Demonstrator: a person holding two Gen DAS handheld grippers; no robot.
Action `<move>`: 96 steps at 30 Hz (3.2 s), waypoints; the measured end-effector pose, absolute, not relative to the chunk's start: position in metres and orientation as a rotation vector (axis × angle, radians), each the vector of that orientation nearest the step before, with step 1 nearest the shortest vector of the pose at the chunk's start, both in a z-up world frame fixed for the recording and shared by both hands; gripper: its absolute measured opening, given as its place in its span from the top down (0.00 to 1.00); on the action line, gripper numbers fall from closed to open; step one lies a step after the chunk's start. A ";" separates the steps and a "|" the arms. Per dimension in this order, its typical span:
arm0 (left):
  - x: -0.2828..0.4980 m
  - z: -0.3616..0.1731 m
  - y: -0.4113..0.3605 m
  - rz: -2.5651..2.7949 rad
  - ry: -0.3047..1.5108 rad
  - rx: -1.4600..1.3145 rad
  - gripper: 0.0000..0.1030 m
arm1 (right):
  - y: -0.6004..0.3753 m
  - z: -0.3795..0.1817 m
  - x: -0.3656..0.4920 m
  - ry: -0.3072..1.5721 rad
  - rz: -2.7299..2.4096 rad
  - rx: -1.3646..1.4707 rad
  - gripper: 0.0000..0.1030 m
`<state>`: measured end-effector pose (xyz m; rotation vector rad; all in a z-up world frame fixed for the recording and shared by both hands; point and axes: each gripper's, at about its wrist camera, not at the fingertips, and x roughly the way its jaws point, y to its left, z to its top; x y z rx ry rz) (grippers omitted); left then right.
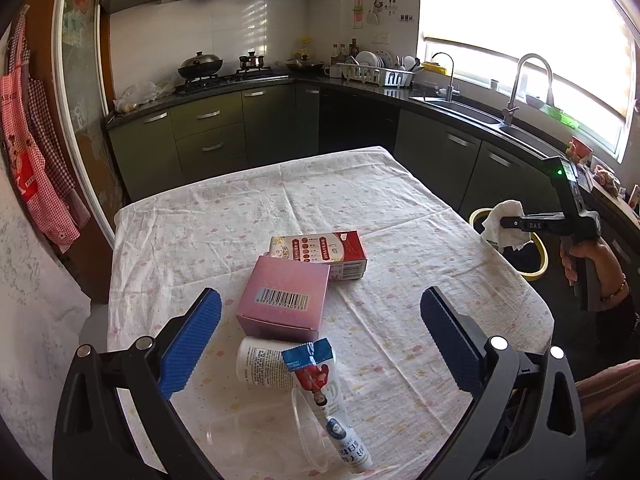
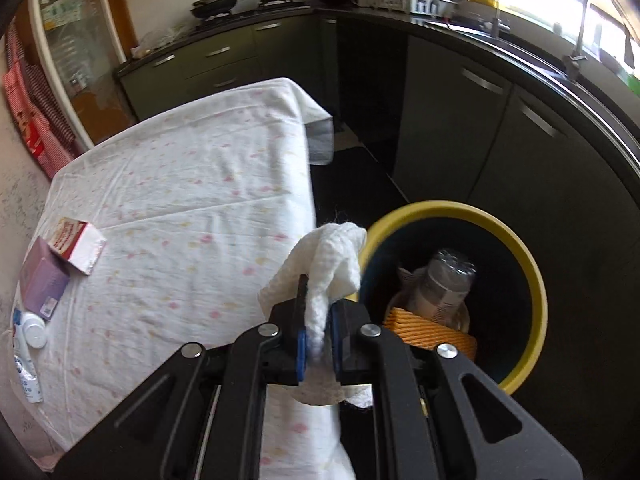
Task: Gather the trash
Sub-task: 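Carry the tissue over the bin and open the right tool, then grasp the red-and-white milk carton with the left tool, then carry the milk carton over the bin and open the left tool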
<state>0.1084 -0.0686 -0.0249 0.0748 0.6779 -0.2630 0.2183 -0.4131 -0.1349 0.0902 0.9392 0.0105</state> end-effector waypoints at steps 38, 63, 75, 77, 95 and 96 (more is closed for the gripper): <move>0.249 -0.043 -0.136 -0.589 0.977 0.352 0.05 | -0.444 -0.146 0.164 0.863 -0.015 0.196 0.38; 0.298 -0.111 -0.166 -1.020 1.019 0.982 0.23 | -0.423 -0.150 0.184 0.925 0.002 0.190 0.37; 0.308 -0.131 -0.169 -1.079 1.045 1.021 0.39 | -0.411 -0.153 0.196 0.951 0.027 0.186 0.37; 0.308 -0.131 -0.169 -1.087 1.048 1.017 0.40 | -0.411 -0.152 0.196 0.950 0.026 0.188 0.37; 0.321 -0.079 -0.208 -0.949 0.870 0.907 0.50 | -0.438 -0.141 0.170 0.900 0.014 0.231 0.37; 0.321 -0.075 -0.211 -0.943 0.863 0.893 0.50 | -0.440 -0.140 0.168 0.896 0.013 0.233 0.37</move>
